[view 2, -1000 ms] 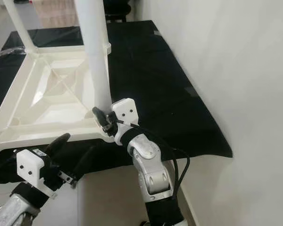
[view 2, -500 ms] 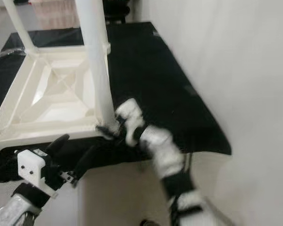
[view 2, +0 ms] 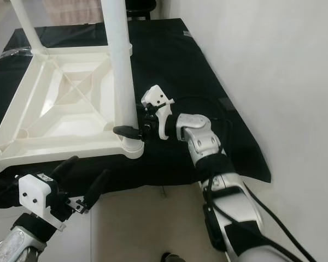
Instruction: Building children table
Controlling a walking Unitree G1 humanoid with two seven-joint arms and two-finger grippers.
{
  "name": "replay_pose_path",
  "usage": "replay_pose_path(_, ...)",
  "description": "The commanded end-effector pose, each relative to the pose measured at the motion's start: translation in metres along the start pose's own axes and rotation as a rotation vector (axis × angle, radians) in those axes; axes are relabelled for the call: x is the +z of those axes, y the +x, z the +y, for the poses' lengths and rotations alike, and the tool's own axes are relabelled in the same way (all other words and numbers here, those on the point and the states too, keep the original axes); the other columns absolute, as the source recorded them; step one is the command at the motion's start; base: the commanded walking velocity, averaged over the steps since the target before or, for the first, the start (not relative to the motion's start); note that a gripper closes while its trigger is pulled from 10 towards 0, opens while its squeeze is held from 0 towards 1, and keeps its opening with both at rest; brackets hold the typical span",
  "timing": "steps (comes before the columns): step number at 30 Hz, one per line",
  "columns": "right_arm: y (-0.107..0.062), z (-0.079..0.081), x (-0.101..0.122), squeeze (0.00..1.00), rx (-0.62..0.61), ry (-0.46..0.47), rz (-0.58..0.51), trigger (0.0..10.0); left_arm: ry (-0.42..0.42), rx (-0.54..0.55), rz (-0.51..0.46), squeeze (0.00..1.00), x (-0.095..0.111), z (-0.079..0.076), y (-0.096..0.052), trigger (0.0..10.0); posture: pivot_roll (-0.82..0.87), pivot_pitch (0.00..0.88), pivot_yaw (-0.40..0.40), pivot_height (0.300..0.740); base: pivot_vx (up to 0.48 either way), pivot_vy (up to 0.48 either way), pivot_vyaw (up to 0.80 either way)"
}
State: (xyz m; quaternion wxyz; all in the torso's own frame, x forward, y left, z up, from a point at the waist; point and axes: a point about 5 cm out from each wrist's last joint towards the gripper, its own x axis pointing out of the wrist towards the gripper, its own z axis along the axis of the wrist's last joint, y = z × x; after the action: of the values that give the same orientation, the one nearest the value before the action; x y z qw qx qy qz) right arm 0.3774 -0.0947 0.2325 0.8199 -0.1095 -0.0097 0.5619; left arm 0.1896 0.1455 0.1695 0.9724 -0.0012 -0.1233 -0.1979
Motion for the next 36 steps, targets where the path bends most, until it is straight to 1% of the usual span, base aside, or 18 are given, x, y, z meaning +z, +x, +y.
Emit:
replay_pose_path(1,0.000,-0.001,0.002,0.00,0.007,-0.009,-0.009,3.7,0.009,0.002,0.010,0.00,-0.001,-0.001,-0.003,10.0,0.08,0.190,-0.025,0.740,0.000,0.000,0.00)
replay_pose_path(2,-0.001,-0.001,0.004,0.00,0.034,-0.005,-0.020,0.0,0.009,0.002,0.010,0.00,-0.001,-0.002,-0.003,10.0,0.08,0.195,-0.024,0.740,0.000,0.000,0.00)
replay_pose_path(10,-0.014,-0.004,-0.002,0.00,0.071,0.010,-0.028,0.0,0.006,0.001,0.008,0.00,0.000,-0.002,-0.001,10.0,0.05,0.200,-0.020,0.740,0.000,0.000,0.00)
replay_pose_path(19,-0.034,-0.001,-0.019,0.00,-0.052,0.031,-0.011,0.0,0.003,0.000,0.005,0.00,0.001,-0.001,-0.001,10.0,0.03,0.216,-0.018,0.740,0.000,0.000,0.00)
replay_pose_path(20,-0.028,0.007,-0.034,0.00,-0.265,0.061,0.024,0.0,0.004,-0.001,0.005,0.00,0.001,0.000,-0.002,10.0,0.03,0.222,-0.019,0.740,0.000,0.000,0.00)
replay_pose_path(21,-0.028,0.007,-0.034,0.00,-0.265,0.061,0.024,0.0,0.004,-0.001,0.005,0.00,0.001,0.000,-0.002,10.0,0.03,0.222,-0.019,0.740,0.000,0.000,0.00)
replay_pose_path(22,-0.009,0.040,-0.057,0.00,-0.460,0.168,0.060,0.0,0.005,0.000,0.005,0.00,0.002,0.003,-0.002,10.0,0.01,0.223,0.000,0.740,0.000,0.000,0.00)
replay_pose_path(23,-0.009,0.040,-0.057,0.00,-0.460,0.168,0.060,0.0,0.005,0.000,0.005,0.00,0.002,0.003,-0.002,10.0,0.01,0.223,0.000,0.740,0.000,0.000,0.00)
replay_pose_path(24,0.006,0.068,-0.066,0.00,-0.590,0.195,0.071,0.0,0.007,0.000,0.006,0.00,0.002,0.004,-0.001,10.0,0.02,0.225,0.009,0.740,0.000,0.000,0.00)
replay_pose_path(26,0.006,0.068,-0.066,0.00,-0.590,0.195,0.071,0.0,0.007,0.000,0.006,0.00,0.002,0.004,-0.001,10.0,0.02,0.225,0.009,0.740,0.000,0.000,0.00)
replay_pose_path(27,0.024,0.086,-0.066,0.00,-0.618,0.217,0.053,0.0,0.008,-0.002,0.008,0.00,0.001,0.006,0.000,10.0,0.02,0.206,0.015,0.740,0.000,0.000,0.00)
replay_pose_path(29,0.024,0.086,-0.066,0.00,-0.618,0.217,0.053,0.0,0.008,-0.002,0.008,0.00,0.001,0.006,0.000,10.0,0.02,0.206,0.015,0.740,0.000,0.000,0.00)
replay_pose_path(30,0.036,0.091,-0.065,0.00,-0.593,0.226,0.039,0.0,0.007,-0.004,0.010,0.00,0.000,0.006,0.002,10.0,0.02,0.201,0.013,0.740,0.000,0.000,0.00)
replay_pose_path(31,0.036,0.091,-0.065,0.00,-0.593,0.226,0.039,0.0,0.007,-0.004,0.010,0.00,0.000,0.006,0.002,10.0,0.02,0.201,0.013,0.740,0.000,0.000,0.00)
replay_pose_path(32,0.041,0.084,-0.063,0.00,-0.565,0.215,0.032,10.0,0.008,-0.003,0.009,0.00,-0.001,0.007,0.002,10.0,0.02,0.199,0.011,0.740,0.000,0.000,0.00)
replay_pose_path(34,0.042,0.076,-0.061,0.00,-0.550,0.214,0.024,10.0,0.009,0.000,0.008,0.00,-0.001,0.007,0.003,10.0,0.02,0.197,0.011,0.740,0.000,0.000,0.00)
replay_pose_path(35,0.042,0.068,-0.055,1.00,-0.502,0.222,-0.015,10.0,0.011,0.003,0.007,0.00,-0.001,0.007,0.003,10.0,0.02,0.195,0.008,0.740,0.000,0.000,0.00)
replay_pose_path(36,0.040,0.065,-0.049,1.00,-0.476,0.228,-0.041,10.0,0.012,0.006,0.006,0.00,-0.001,0.007,0.003,10.0,0.02,0.193,0.007,0.740,0.000,0.000,0.00)
